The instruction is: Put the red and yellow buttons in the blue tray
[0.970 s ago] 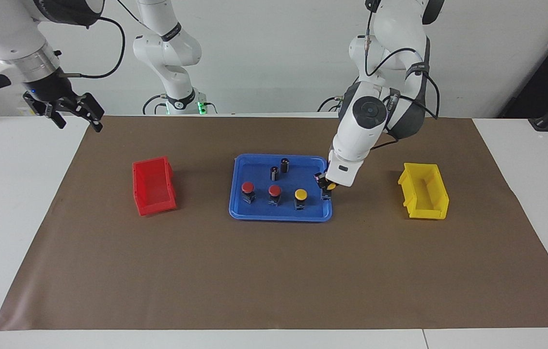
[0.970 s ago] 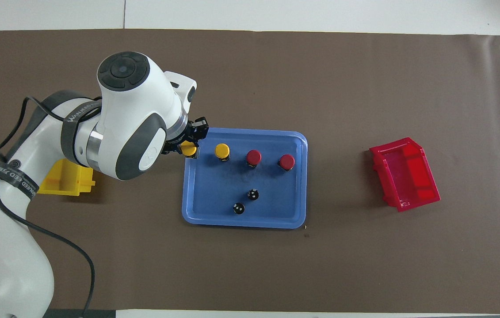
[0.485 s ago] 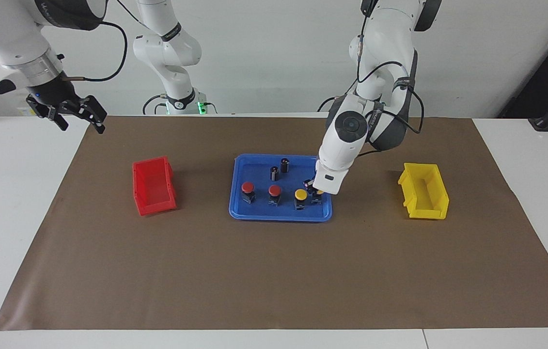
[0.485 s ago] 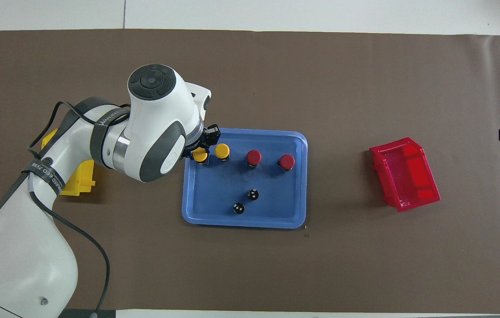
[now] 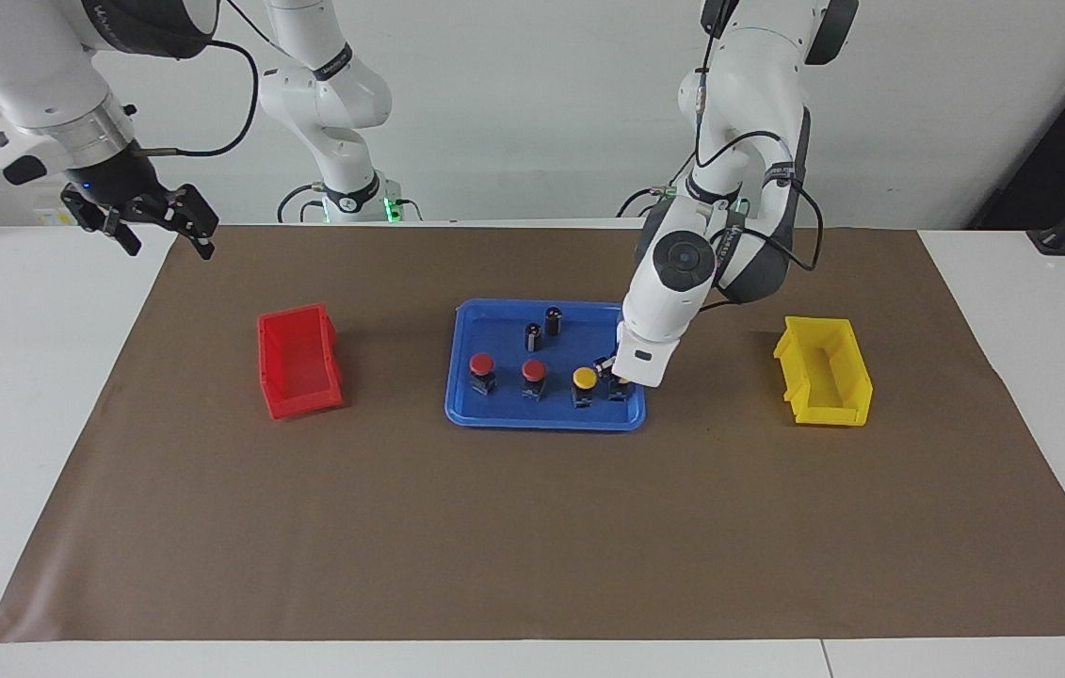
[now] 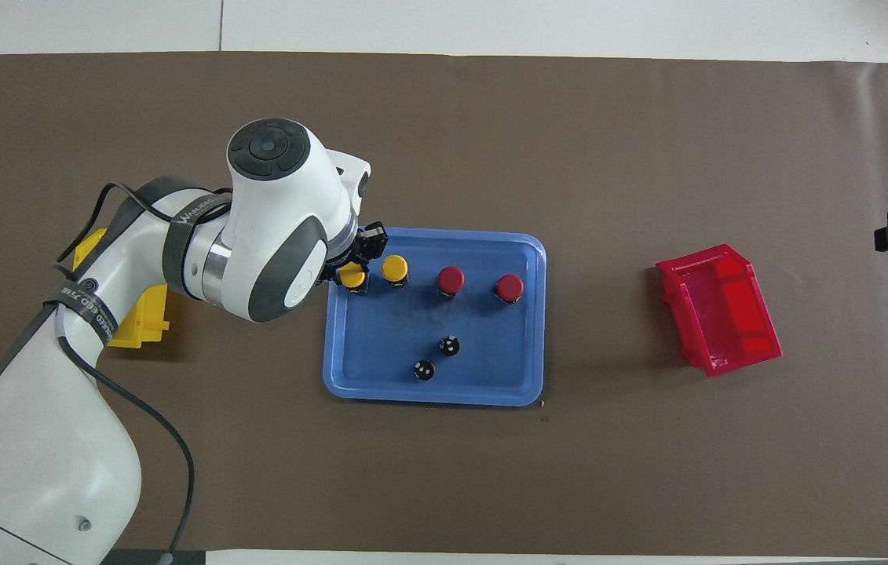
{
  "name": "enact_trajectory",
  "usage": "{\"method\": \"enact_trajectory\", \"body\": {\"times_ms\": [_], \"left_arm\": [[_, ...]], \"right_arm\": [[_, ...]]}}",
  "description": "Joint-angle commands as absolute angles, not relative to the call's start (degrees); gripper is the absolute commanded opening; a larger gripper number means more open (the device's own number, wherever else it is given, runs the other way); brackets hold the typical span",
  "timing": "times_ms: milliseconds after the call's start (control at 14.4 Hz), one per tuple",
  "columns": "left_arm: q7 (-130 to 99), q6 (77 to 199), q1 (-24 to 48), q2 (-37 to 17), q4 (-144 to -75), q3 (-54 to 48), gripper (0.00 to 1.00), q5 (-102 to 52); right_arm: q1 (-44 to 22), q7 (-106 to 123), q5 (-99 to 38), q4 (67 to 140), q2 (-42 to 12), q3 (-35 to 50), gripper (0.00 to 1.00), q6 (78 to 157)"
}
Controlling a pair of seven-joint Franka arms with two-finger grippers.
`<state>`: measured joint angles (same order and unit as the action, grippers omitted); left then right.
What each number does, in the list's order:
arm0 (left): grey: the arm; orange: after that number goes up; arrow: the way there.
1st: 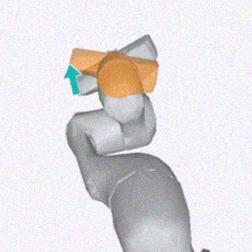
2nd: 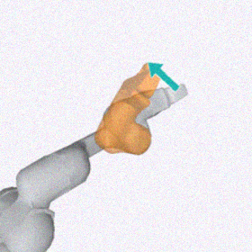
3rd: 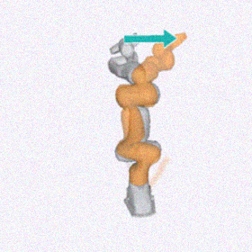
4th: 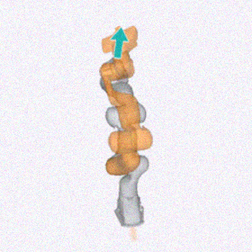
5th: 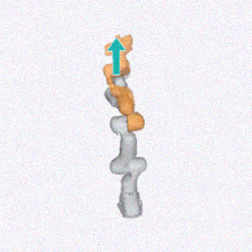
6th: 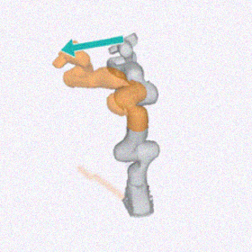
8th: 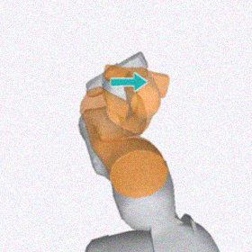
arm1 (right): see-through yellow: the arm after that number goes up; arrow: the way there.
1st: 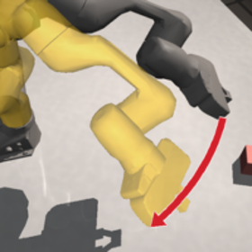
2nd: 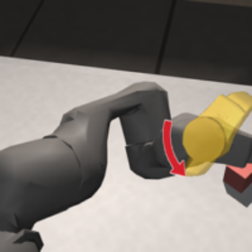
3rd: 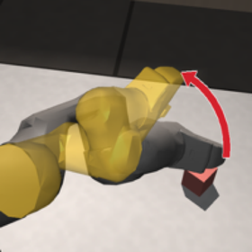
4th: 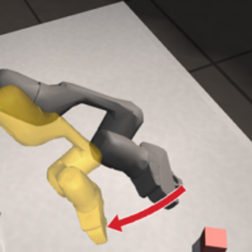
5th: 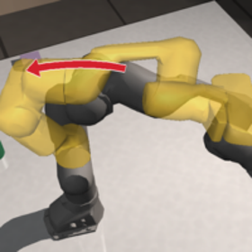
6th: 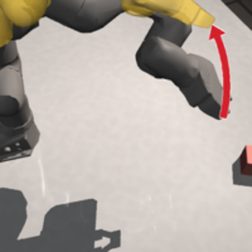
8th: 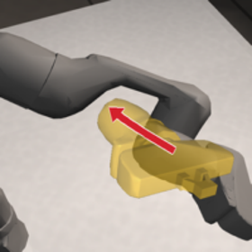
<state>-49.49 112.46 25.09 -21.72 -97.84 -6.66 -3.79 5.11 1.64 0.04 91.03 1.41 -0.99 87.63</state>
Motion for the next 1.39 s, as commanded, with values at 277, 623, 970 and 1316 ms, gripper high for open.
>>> {"method": "enact_trajectory", "body": {"times_ms": [277,623,970,1316], "left_arm": [[-51.1,114.2,25.1,-21.0,-98.9,-6.3,0.50,-6.3],[-51.6,112.6,25.1,-20.1,-98.0,-6.2,0.53,-6.3],[-48.9,97.6,22.6,-15.9,-89.2,-5.4,0.64,-5.6],[-27.2,90.7,13.5,-7.5,-89.6,-5.4,1.00,-4.0]], "right_arm": [[5.0,4.5,2.1,91.7,1.3,1.0,1.00,87.5],[5.2,6.2,2.2,91.6,1.1,1.6,1.00,87.6],[5.1,6.4,2.1,91.7,1.2,1.6,1.00,87.6],[5.2,6.2,2.1,91.6,1.3,1.6,1.00,87.1]]}}
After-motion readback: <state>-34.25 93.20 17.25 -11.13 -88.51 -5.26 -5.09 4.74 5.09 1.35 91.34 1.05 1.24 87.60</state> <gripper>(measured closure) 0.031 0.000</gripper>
